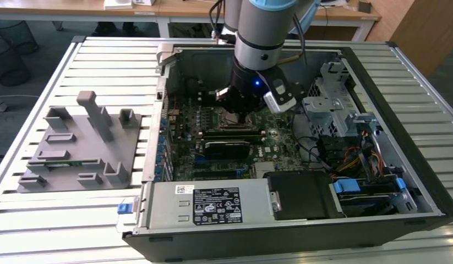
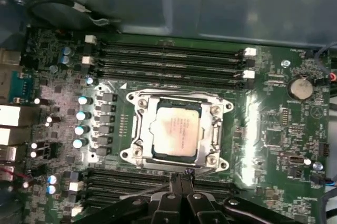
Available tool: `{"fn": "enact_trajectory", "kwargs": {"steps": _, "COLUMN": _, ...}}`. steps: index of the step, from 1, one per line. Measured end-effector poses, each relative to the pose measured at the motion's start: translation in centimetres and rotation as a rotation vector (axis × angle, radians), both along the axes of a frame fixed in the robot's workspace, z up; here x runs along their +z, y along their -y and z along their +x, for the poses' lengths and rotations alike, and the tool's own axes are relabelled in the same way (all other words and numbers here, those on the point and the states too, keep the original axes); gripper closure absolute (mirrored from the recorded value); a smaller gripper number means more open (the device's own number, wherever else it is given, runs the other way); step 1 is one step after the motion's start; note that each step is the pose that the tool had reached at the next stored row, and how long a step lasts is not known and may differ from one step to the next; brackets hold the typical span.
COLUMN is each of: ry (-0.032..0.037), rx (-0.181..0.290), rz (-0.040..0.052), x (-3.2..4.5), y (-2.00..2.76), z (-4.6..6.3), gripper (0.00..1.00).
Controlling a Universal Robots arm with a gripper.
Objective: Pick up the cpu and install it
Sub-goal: 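Install the second cpu locking lever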
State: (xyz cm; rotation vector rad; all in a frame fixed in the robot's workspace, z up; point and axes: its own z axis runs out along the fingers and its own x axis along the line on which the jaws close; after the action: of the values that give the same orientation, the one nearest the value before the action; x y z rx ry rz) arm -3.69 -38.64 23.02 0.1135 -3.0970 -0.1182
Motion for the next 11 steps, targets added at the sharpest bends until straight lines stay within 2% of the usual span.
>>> {"fn": "enact_trajectory", "kwargs": {"steps": 7, "ry": 0.0, "rx": 0.0, "rz": 0.0, "x": -0.13, "y": 0.44, "z": -1.2, "gripper": 0.89}}
{"fn": "enact_trajectory", "kwargs": {"steps": 11, "ry": 0.0, "rx": 0.0, "rz": 0.0008, "x": -0.62, "y": 0.5, "z": -1.8, "gripper": 0.89}}
